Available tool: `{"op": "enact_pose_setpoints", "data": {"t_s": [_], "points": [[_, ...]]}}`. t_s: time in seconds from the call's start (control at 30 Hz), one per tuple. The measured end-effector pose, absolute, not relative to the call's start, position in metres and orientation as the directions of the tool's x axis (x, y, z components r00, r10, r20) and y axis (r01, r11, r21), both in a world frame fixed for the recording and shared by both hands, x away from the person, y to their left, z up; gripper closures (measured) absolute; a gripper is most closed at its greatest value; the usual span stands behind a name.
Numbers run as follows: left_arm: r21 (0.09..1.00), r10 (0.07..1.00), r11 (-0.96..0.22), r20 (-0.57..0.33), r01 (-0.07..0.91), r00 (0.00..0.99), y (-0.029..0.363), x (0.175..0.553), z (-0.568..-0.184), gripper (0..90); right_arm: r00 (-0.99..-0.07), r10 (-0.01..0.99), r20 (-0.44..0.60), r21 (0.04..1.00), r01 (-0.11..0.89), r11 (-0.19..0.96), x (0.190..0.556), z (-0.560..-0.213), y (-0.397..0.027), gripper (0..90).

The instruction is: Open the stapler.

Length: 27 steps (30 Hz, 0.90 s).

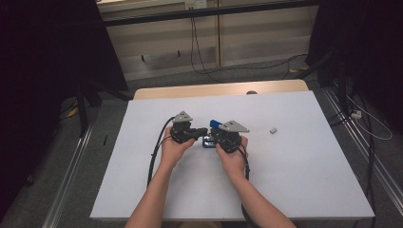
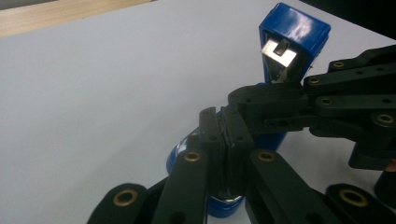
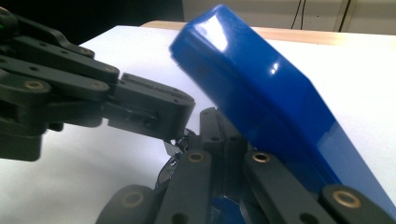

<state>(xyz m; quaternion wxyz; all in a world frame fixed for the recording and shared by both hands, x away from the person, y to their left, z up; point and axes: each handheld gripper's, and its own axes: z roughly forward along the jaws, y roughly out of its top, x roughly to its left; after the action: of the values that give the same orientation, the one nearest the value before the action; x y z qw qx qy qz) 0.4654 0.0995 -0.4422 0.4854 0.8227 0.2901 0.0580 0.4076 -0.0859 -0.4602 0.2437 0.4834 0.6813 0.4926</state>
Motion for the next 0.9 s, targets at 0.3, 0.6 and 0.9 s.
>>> {"op": "enact_pose_setpoints", "data": {"t_s": [0.3, 0.6, 0.9], "points": [[0.841, 0.533, -0.359, -0.172, 0.406, 0.828, 0.095, 0.463, -0.448, 90.0, -0.421, 0.9, 0.111, 0.914, 0.4, 0.075, 0.407, -0.454, -0.083, 90.0], [0.838, 0.542, -0.377, -0.145, 0.394, 0.827, 0.092, 0.462, -0.452, 90.0, -0.403, 0.912, 0.082, 0.922, 0.377, 0.084, 0.407, -0.442, -0.088, 90.0], [0.835, 0.551, -0.374, -0.149, 0.403, 0.821, 0.092, 0.463, -0.456, 90.0, -0.376, 0.926, 0.043, 0.925, 0.366, 0.105, 0.406, -0.434, -0.101, 90.0]]}}
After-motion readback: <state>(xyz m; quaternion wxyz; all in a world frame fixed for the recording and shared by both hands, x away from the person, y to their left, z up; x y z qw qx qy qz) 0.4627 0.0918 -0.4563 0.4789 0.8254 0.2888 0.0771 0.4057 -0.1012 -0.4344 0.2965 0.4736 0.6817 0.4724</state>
